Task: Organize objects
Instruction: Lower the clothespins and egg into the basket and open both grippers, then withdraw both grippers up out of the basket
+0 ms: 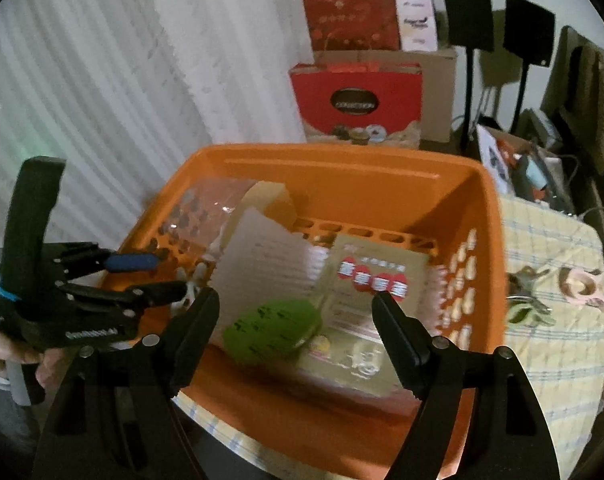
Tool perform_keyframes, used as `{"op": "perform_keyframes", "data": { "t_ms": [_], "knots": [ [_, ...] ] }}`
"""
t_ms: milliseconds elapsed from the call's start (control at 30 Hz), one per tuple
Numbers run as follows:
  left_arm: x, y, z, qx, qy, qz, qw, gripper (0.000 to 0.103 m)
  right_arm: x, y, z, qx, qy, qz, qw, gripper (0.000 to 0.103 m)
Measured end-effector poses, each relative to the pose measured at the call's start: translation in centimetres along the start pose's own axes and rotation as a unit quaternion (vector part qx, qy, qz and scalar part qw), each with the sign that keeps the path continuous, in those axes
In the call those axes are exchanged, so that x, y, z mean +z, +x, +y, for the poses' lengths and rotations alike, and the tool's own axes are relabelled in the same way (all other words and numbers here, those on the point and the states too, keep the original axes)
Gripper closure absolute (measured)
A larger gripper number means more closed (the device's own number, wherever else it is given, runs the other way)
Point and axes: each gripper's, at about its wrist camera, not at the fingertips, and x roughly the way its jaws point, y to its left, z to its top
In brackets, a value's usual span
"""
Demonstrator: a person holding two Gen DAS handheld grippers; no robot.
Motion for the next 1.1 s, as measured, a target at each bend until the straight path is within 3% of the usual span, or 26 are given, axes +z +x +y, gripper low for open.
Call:
{"op": "perform_keyframes", "data": {
  "t_ms": [167, 233, 567, 633, 733, 867, 1100],
  "knots": [
    [0.4, -1.2, -1.5, -0.026, -0.005, -0.024, 0.9994, 0.033, -0.5, -1.5, -0.8, -0.033, -0.008, -0.015, 0.999, 0.021],
    [0.5, -1.6, -2.0, -0.032, -0.009, -0.035, 0.9988, 0.021, -0.7, -2.0, -1.3, -0.042, -0.007, -0.019, 0.999, 0.021],
    [0.5, -2.5, -5.2, -0.021, -0.009, -0.067, 0.9975, 0.021, -1.9, -4.4, -4.0, -0.075, 0.012, -0.036, 0.996, 0.018],
    [0.4, -2.5, -6.0, -0.018, -0.004, -0.072, 0.9973, 0.014, -2.1, -4.9, -4.5, -0.081, 0.015, -0.038, 0.996, 0.017],
    [0.3, -2.7, -7.2, -0.024, -0.003, -0.08, 0.9965, 0.011, -2.5, -5.6, -5.1, -0.089, 0.018, -0.04, 0.995, 0.013],
    [0.5, -2.9, -8.9, -0.027, 0.001, -0.089, 0.9957, 0.008, -2.9, -6.4, -6.1, -0.103, 0.024, -0.044, 0.993, 0.001],
    [0.7, -2.8, -11.5, -0.027, 0.01, -0.099, 0.9947, 0.008, -3.6, -7.9, -8.8, -0.124, 0.049, -0.05, 0.99, 0.001]
  ]
}}
